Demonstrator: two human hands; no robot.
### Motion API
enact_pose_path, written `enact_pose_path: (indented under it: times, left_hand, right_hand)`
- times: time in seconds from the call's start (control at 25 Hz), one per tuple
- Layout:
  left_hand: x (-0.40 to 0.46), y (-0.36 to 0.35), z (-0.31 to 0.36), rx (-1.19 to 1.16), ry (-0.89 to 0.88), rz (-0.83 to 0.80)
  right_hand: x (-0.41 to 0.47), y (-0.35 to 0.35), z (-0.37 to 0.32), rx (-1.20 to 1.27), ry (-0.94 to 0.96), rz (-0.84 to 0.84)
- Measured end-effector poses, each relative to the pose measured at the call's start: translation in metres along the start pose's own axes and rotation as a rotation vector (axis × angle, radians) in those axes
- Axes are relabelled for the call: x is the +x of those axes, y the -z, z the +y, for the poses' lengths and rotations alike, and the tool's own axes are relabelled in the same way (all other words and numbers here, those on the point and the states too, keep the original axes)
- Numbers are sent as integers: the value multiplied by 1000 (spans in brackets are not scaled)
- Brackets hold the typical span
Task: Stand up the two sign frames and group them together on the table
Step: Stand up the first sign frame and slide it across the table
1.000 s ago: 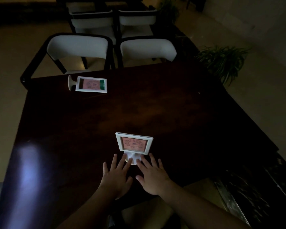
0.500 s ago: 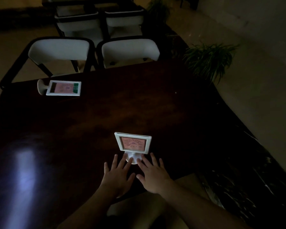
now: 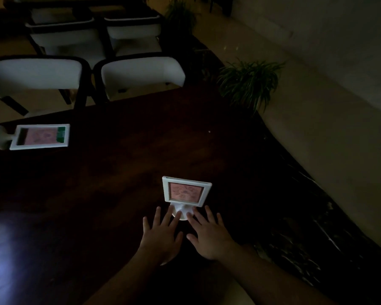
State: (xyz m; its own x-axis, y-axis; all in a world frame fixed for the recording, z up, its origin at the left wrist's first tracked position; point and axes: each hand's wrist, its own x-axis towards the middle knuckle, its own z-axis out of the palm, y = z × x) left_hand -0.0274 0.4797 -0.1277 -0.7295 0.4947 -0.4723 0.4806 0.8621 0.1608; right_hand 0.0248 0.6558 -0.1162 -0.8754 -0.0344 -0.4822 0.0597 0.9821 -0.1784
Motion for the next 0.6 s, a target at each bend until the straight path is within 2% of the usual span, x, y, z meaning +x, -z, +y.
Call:
enact_pose_path:
  times: [0.28,0.6]
  left_hand:
    - [44,24,12,15,-70,5]
    - [96,47,47,20,-10,-15]
  right_hand:
    - [20,16,27,36,-77,5]
    - [53,37,83,57,-27,18]
